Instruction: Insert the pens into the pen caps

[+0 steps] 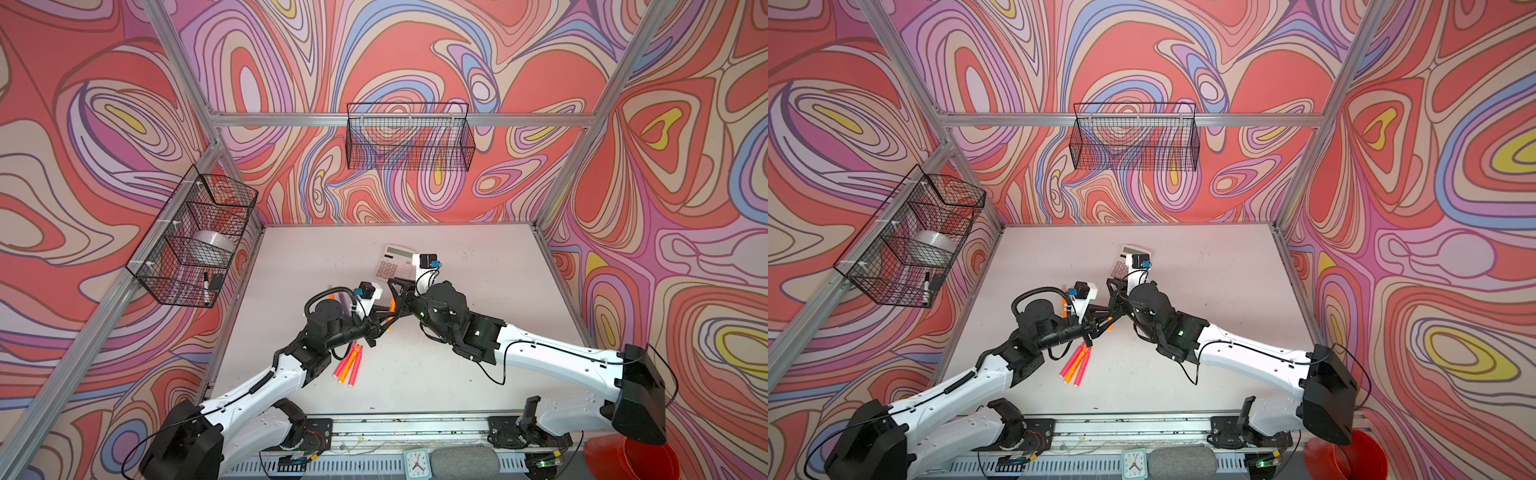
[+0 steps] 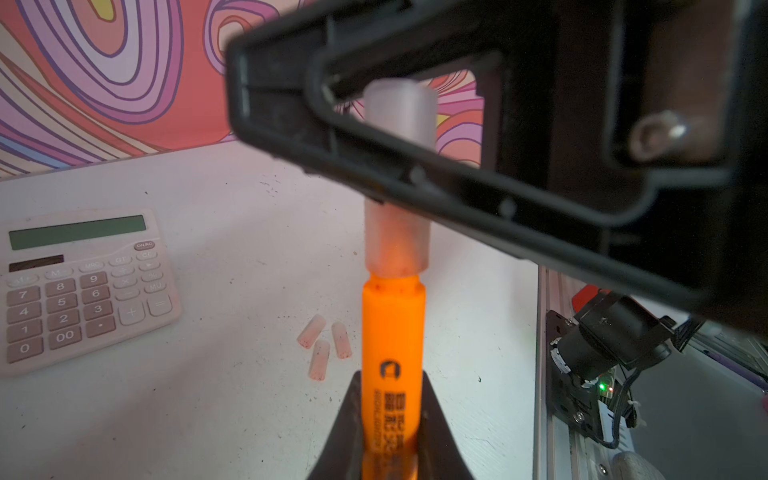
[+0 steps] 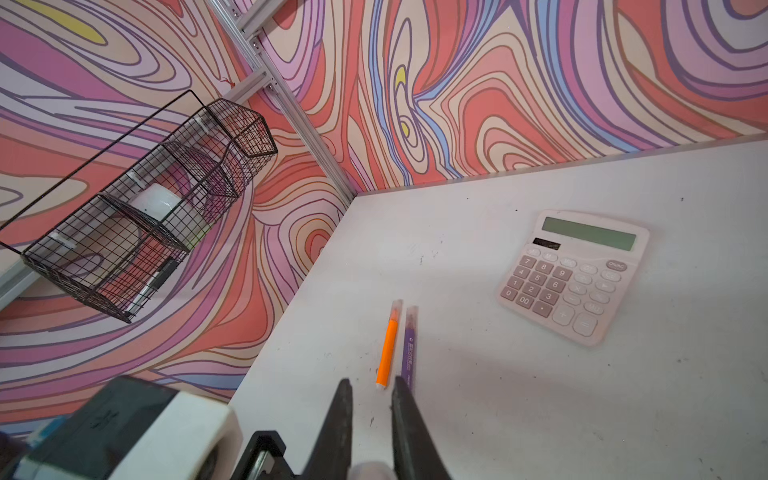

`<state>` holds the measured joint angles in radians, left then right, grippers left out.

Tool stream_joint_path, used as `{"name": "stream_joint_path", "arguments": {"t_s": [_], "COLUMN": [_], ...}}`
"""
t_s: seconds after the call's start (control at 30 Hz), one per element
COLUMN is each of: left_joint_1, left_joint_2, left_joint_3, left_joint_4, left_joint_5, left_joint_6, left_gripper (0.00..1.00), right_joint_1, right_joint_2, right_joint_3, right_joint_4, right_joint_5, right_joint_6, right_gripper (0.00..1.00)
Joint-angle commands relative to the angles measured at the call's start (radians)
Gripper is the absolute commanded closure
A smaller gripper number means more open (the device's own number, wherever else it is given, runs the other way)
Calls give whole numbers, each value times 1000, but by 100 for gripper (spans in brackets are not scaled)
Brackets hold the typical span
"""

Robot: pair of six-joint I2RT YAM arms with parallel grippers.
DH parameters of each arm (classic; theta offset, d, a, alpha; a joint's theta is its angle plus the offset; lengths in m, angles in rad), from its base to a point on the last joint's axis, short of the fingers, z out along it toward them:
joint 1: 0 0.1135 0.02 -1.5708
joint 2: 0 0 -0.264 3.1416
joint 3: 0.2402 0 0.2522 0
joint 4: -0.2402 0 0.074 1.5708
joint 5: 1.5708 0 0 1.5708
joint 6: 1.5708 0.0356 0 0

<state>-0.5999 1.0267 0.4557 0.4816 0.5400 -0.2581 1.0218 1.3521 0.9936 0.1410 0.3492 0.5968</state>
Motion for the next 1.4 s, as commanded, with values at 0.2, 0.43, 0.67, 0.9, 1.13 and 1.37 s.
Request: {"name": "stream_joint_path", "arguments": {"t_s": [0.2, 0.43, 0.67, 0.9, 1.13, 1.37], "left_joint_1": [18, 25, 25, 2, -94, -107], "left_joint_2": [-28, -40, 7, -75, -168, -211], "left_joint_3": [9, 32, 143, 167, 170, 179], "left_joint_4": [174, 262, 286, 95, -7, 20], "left_joint_5": [67, 139, 193, -128, -469, -435], "left_joint_6": [-122, -184, -211, -22, 186, 112], "left_gripper": [100, 100, 100, 100, 100, 100], "right_joint_1": [36, 35, 35, 63, 169, 202], "right_joint_2": [-89, -199, -242, -248, -153, -76], "right_joint_3": [-179, -271, -286, -207, -114, -129], "right_joint_4": [87, 190, 186, -56, -153, 6], "right_joint_5": [-187, -376, -450, -213, -61, -127], "right_joint_6": [-19, -87, -109, 40, 90, 0], "right_gripper": [100, 100, 100, 100, 100, 100]}}
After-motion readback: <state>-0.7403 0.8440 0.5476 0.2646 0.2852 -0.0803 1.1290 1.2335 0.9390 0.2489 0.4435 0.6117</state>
